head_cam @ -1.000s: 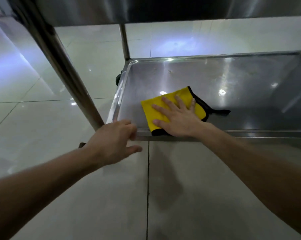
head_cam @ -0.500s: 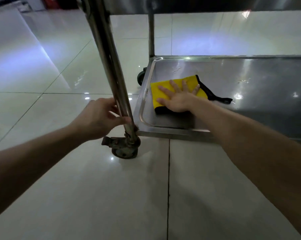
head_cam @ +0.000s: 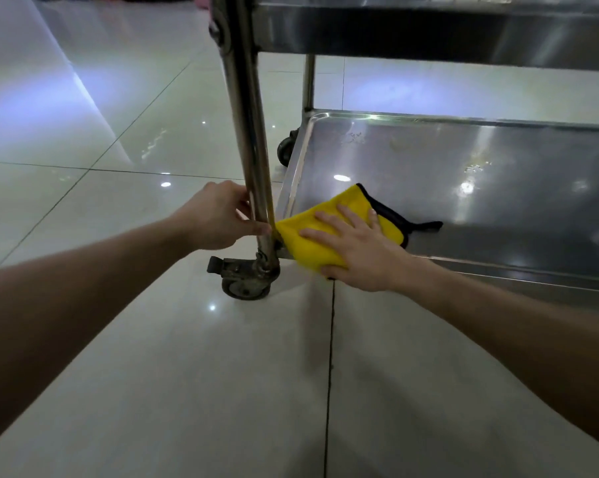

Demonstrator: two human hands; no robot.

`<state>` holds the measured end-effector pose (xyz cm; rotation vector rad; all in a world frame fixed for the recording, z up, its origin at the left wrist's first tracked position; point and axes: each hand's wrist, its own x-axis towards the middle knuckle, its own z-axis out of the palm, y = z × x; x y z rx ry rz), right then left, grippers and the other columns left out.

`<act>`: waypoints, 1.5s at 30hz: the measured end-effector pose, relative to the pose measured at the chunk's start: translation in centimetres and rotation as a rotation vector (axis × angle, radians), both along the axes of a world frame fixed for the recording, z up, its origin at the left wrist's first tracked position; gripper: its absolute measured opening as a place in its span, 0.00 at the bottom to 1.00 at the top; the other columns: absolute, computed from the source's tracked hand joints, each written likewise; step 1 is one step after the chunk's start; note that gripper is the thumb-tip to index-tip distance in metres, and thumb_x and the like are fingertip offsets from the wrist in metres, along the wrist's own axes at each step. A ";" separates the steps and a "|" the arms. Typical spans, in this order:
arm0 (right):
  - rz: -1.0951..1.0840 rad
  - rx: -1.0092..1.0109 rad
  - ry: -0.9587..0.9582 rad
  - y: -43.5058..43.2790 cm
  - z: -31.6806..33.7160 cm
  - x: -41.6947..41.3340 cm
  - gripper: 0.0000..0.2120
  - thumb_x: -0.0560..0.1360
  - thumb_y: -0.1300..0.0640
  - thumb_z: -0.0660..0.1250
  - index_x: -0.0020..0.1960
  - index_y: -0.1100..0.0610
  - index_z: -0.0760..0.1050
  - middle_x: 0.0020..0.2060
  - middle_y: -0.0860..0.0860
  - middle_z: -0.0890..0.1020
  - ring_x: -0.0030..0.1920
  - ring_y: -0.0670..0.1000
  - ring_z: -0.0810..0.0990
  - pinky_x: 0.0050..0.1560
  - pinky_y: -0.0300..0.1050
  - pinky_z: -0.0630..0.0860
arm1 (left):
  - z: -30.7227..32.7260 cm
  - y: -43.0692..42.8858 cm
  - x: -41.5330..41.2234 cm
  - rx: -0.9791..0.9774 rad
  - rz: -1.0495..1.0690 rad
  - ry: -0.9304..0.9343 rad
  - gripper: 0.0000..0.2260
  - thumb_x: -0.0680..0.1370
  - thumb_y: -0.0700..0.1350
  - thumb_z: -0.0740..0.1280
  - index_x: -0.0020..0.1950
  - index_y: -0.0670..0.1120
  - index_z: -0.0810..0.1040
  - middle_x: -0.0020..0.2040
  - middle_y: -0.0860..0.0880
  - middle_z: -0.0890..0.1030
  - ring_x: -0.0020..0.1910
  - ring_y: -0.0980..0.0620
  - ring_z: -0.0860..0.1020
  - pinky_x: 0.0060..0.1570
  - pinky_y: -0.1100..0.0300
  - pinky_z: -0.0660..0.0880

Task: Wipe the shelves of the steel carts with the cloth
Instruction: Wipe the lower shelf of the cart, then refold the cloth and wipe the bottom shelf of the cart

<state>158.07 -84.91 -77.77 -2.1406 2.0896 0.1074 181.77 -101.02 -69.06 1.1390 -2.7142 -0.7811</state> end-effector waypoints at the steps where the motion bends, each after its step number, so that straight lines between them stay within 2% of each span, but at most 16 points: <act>1: 0.002 -0.011 0.003 0.6 0.2 0.0 0.38 0.83 0.35 0.64 0.86 0.34 0.48 0.87 0.46 0.49 0.86 0.61 0.45 0.77 0.83 0.51 | 0.0 0.0 -0.2 -0.018 -0.001 -0.051 0.12 0.77 0.57 0.78 0.56 0.54 0.86 0.49 0.56 0.87 0.45 0.58 0.83 0.48 0.57 0.79; 5: 0.044 0.026 -0.077 2.6 2.1 -0.3 0.36 0.83 0.56 0.69 0.85 0.39 0.58 0.84 0.47 0.61 0.83 0.58 0.59 0.77 0.72 0.63 | 1.0 1.1 -0.2 -0.079 -0.046 -0.414 0.25 0.83 0.65 0.66 0.63 0.45 0.84 0.48 0.47 0.84 0.49 0.47 0.80 0.52 0.51 0.78; 7: 0.047 0.064 -0.166 3.7 4.3 -0.8 0.35 0.80 0.65 0.69 0.82 0.43 0.67 0.79 0.48 0.71 0.77 0.57 0.70 0.73 0.60 0.71 | 2.1 1.9 0.1 -0.119 -0.138 -0.614 0.26 0.84 0.64 0.65 0.67 0.44 0.82 0.57 0.44 0.84 0.56 0.45 0.80 0.58 0.50 0.78; 10: 0.027 0.099 -0.224 4.8 8.9 -1.0 0.30 0.78 0.65 0.69 0.75 0.43 0.77 0.69 0.47 0.80 0.67 0.54 0.79 0.67 0.50 0.74 | 4.9 3.3 0.2 -0.094 -0.234 -0.705 0.25 0.82 0.64 0.69 0.73 0.50 0.78 0.62 0.51 0.80 0.58 0.50 0.75 0.57 0.56 0.74; 15: 0.057 0.127 -0.332 4.5 17.6 2.1 0.28 0.79 0.62 0.70 0.73 0.38 0.77 0.53 0.34 0.77 0.53 0.42 0.75 0.61 0.45 0.73 | 11.4 6.1 0.5 0.066 -0.228 -0.559 0.38 0.74 0.59 0.82 0.79 0.54 0.70 0.68 0.54 0.82 0.62 0.51 0.78 0.60 0.55 0.77; 18: 0.019 0.089 -0.513 4.2 21.2 4.5 0.29 0.79 0.59 0.74 0.75 0.37 0.74 0.60 0.41 0.80 0.58 0.47 0.77 0.60 0.47 0.77 | 13.3 8.2 1.9 0.051 -0.176 -0.454 0.46 0.71 0.53 0.85 0.83 0.58 0.63 0.74 0.53 0.76 0.68 0.48 0.77 0.59 0.53 0.77; 20: -0.063 0.029 -0.700 4.3 22.3 5.7 0.28 0.78 0.58 0.76 0.72 0.37 0.72 0.60 0.42 0.82 0.57 0.47 0.80 0.54 0.44 0.79 | 13.2 9.5 3.4 -0.036 -0.119 -0.246 0.38 0.74 0.50 0.83 0.80 0.59 0.69 0.70 0.52 0.78 0.65 0.48 0.77 0.56 0.54 0.74; 22: -0.118 0.003 -0.833 4.3 22.6 6.4 0.22 0.78 0.55 0.77 0.65 0.38 0.73 0.56 0.40 0.83 0.53 0.42 0.82 0.48 0.38 0.77 | 13.9 9.3 5.0 -0.077 -0.088 0.025 0.19 0.78 0.47 0.79 0.67 0.56 0.80 0.59 0.53 0.84 0.55 0.52 0.81 0.52 0.55 0.75; 24: -0.128 0.006 -0.879 4.4 22.3 6.7 0.18 0.78 0.48 0.76 0.62 0.37 0.73 0.54 0.38 0.83 0.52 0.37 0.81 0.47 0.34 0.76 | 15.0 8.4 6.4 -0.032 -0.082 0.139 0.07 0.79 0.49 0.77 0.57 0.53 0.86 0.51 0.55 0.87 0.50 0.56 0.83 0.50 0.54 0.77; 28: -0.123 -0.029 -1.031 5.5 20.0 7.8 0.19 0.77 0.38 0.71 0.65 0.43 0.79 0.57 0.44 0.86 0.57 0.45 0.85 0.59 0.48 0.83 | 16.5 8.1 7.7 0.149 -0.035 0.312 0.17 0.78 0.65 0.74 0.55 0.54 0.88 0.53 0.55 0.89 0.55 0.55 0.86 0.64 0.49 0.82; 30: -0.094 -0.027 -1.120 5.6 19.0 8.9 0.23 0.79 0.38 0.71 0.69 0.46 0.77 0.62 0.46 0.86 0.62 0.47 0.85 0.65 0.52 0.82 | 16.2 8.6 7.3 0.122 -0.022 0.288 0.20 0.79 0.64 0.71 0.51 0.47 0.87 0.47 0.48 0.88 0.49 0.49 0.86 0.56 0.46 0.82; 32: -0.051 -0.038 -1.208 5.2 19.1 10.2 0.28 0.76 0.32 0.73 0.70 0.43 0.75 0.64 0.44 0.85 0.65 0.47 0.84 0.66 0.47 0.81 | 16.2 8.8 7.2 0.022 0.020 0.280 0.18 0.82 0.60 0.71 0.42 0.47 0.80 0.36 0.48 0.80 0.38 0.51 0.79 0.41 0.52 0.75; 34: -0.033 -0.110 -1.154 4.2 20.0 12.2 0.27 0.72 0.29 0.75 0.65 0.40 0.77 0.58 0.41 0.86 0.59 0.44 0.85 0.58 0.37 0.80 | 16.7 8.8 8.0 -0.020 0.125 0.309 0.18 0.83 0.60 0.69 0.39 0.50 0.76 0.33 0.51 0.75 0.35 0.53 0.74 0.36 0.57 0.68; 36: -0.117 -0.210 -1.085 2.7 21.1 14.4 0.22 0.73 0.35 0.78 0.61 0.44 0.79 0.51 0.42 0.87 0.52 0.44 0.86 0.48 0.37 0.81 | 17.2 8.8 9.6 0.015 0.267 0.393 0.17 0.81 0.61 0.67 0.38 0.51 0.75 0.33 0.54 0.75 0.35 0.55 0.74 0.34 0.62 0.65; 40: -0.133 -0.153 -0.900 -1.1 23.6 17.3 0.05 0.81 0.53 0.74 0.56 0.49 0.83 0.46 0.43 0.83 0.47 0.46 0.83 0.51 0.52 0.80 | 16.4 9.7 14.1 0.066 0.592 0.500 0.18 0.81 0.63 0.65 0.42 0.49 0.77 0.35 0.53 0.76 0.35 0.54 0.75 0.36 0.57 0.68; 45: -0.192 -0.022 -0.871 -1.8 28.1 19.1 0.09 0.82 0.55 0.73 0.60 0.49 0.76 0.45 0.44 0.86 0.47 0.45 0.84 0.50 0.47 0.79 | 16.4 12.7 16.6 0.162 0.905 0.583 0.22 0.80 0.66 0.65 0.41 0.48 0.74 0.32 0.52 0.72 0.32 0.54 0.70 0.34 0.55 0.66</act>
